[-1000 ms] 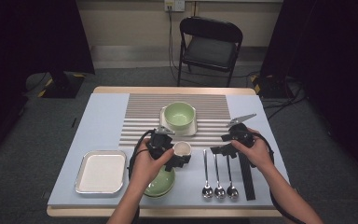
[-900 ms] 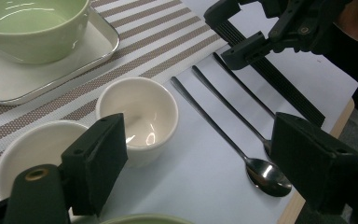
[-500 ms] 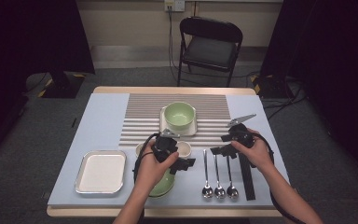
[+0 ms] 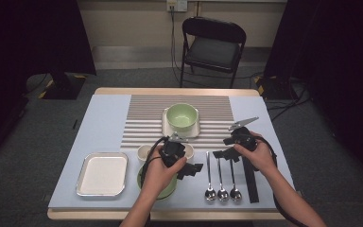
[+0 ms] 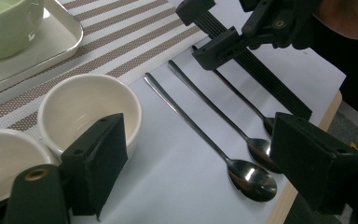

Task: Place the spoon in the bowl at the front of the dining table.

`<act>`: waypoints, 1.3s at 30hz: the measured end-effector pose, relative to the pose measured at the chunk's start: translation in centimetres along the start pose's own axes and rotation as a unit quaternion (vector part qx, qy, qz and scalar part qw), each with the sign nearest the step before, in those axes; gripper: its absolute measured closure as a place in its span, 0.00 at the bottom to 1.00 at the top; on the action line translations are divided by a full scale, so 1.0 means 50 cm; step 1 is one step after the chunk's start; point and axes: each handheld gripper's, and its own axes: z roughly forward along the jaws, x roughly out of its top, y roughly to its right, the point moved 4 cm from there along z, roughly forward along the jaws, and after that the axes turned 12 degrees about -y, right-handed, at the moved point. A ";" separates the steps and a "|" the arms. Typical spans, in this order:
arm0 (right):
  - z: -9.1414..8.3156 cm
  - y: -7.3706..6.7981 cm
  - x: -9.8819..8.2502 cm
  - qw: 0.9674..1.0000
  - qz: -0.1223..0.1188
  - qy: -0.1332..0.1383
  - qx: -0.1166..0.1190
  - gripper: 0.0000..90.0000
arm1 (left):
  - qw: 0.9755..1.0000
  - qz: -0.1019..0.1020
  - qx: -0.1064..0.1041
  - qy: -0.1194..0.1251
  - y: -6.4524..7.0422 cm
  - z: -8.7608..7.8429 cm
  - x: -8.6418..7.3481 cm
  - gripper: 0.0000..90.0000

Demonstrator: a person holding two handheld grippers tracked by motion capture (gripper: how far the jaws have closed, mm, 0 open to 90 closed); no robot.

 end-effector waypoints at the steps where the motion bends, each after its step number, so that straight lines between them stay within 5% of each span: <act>1: 0.000 0.000 0.000 1.000 0.000 0.001 0.001 0.18 | 1.000 -0.001 0.000 0.000 0.002 0.001 0.000 0.20; 39: 0.009 -0.001 -0.008 1.000 0.006 -0.006 0.005 0.18 | 1.000 0.015 -0.007 -0.011 0.033 0.044 -0.011 0.21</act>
